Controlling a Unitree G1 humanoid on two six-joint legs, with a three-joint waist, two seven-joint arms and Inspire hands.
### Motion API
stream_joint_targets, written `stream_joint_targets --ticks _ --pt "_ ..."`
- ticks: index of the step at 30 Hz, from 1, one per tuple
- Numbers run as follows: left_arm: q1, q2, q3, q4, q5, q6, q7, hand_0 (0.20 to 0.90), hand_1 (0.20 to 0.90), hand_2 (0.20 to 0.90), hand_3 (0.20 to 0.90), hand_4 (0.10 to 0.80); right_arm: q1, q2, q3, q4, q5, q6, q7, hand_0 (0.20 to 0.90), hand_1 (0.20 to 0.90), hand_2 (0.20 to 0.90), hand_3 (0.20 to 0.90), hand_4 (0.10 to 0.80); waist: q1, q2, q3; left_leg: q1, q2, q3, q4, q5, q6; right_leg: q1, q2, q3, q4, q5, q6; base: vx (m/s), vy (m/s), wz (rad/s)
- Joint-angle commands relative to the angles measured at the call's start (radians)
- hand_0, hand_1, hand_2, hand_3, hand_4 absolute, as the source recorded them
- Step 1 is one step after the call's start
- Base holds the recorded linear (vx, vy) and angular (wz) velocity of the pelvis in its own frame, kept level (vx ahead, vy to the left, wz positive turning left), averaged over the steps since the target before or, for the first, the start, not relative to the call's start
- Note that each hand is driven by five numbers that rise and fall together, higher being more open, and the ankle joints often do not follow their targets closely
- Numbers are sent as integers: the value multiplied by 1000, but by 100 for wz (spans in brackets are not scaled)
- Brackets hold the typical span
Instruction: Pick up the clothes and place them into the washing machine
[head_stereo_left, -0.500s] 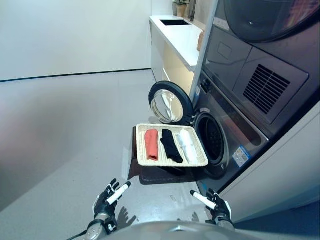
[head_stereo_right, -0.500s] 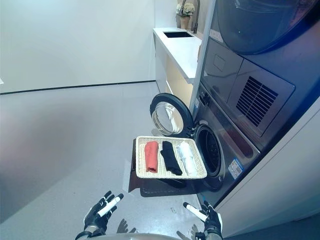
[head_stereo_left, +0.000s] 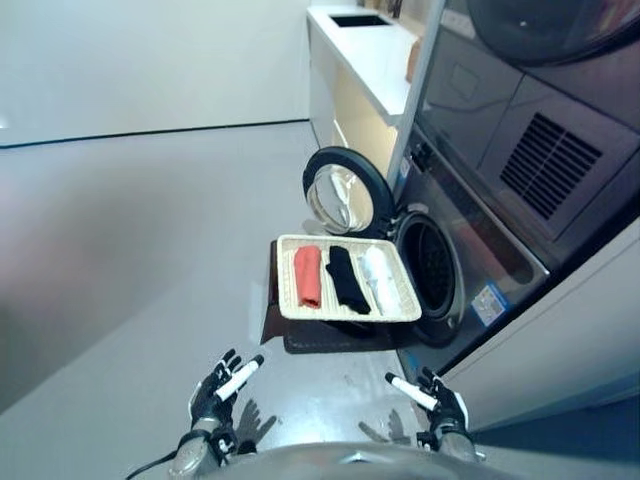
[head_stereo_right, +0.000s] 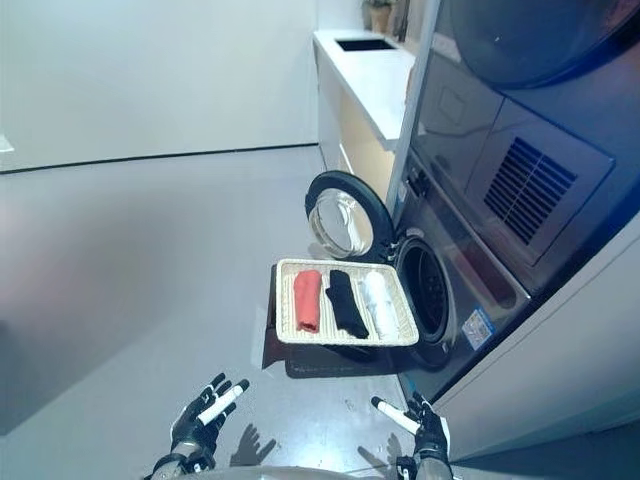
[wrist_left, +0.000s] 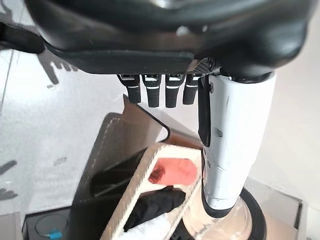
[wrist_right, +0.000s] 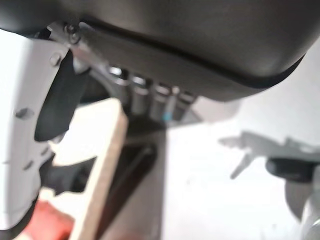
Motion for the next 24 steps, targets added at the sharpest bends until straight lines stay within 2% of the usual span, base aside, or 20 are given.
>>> stream_joint_targets --ticks 1,2,3,5,8,12,14,17,21,24 --pt "-98 26 8 -50 2 -93 -29 900 900 900 900 800 -100 -29 -13 -40 4 -79 -2 900 900 900 900 800 40 -40 5 -32 10 -123 256 -168 -38 -71 -9 21 -12 78 -25 -6 10 -16" --pt "-104 28 9 -51 -4 -96 -26 900 900 900 900 800 -99 -32 -8 -41 0 -77 2 900 900 900 900 800 47 -44 9 -42 -19 -176 263 -186 -31 -75 -15 29 -12 82 -27 -17 11 -24" --pt "-113 29 10 -48 -8 -96 -25 900 900 900 900 800 -102 -37 -8 -36 2 -77 5 900 900 900 900 800 44 -46 11 -49 -36 -195 252 -193 -24 -77 -21 29 -12 86 -28 -17 18 -28" --pt "-117 29 5 -47 -8 -93 -25 900 900 900 900 800 -104 -36 -13 -35 4 -75 0 900 900 900 900 800 34 -45 8 -54 -32 -169 233 -184 -22 -79 -31 21 -12 89 -24 12 46 -12" --pt "-110 24 2 -41 7 -87 -24 900 900 900 900 800 -104 -27 -18 -38 11 -71 -1 900 900 900 900 800 30 -37 -4 -27 -40 -148 200 -186 0 -79 -46 30 -4 86 -15 56 70 0" --pt "-118 31 6 -34 11 -85 -23 900 900 900 900 800 -95 -23 -5 -61 -13 -61 8 900 900 900 900 800 20 -34 -4 9 -30 -113 158 -175 1 -98 -59 42 61 60 -15 50 52 -3" --pt "-137 36 -1 -31 13 -87 -17 900 900 900 900 800 -95 -27 -9 -67 -14 -61 5 900 900 900 900 800 9 -36 9 3 -25 -93 182 -167 -9 -100 -60 37 84 49 -19 -15 25 -7" --pt "-145 36 -5 -36 15 -87 -17 900 900 900 900 800 -79 -32 -15 -98 -18 -62 7 900 900 900 900 800 -15 -39 19 4 0 -16 145 -118 -21 -105 -63 6 102 43 -15 -19 35 4" --pt "-140 33 -12 -31 14 -83 -9 900 900 900 900 800 -83 -35 -10 -93 -9 -67 -2 900 900 900 900 800 -12 -41 20 -7 5 -34 152 -136 -8 -147 -46 26 112 38 -18 -35 -27 9" --pt "-129 29 -16 -42 4 -85 -22 900 900 900 900 800 -65 -28 -19 -92 -5 -64 7 900 900 900 900 800 -14 -43 10 -13 1 -33 156 -148 -1 -143 -55 25 96 46 -8 37 10 -14"
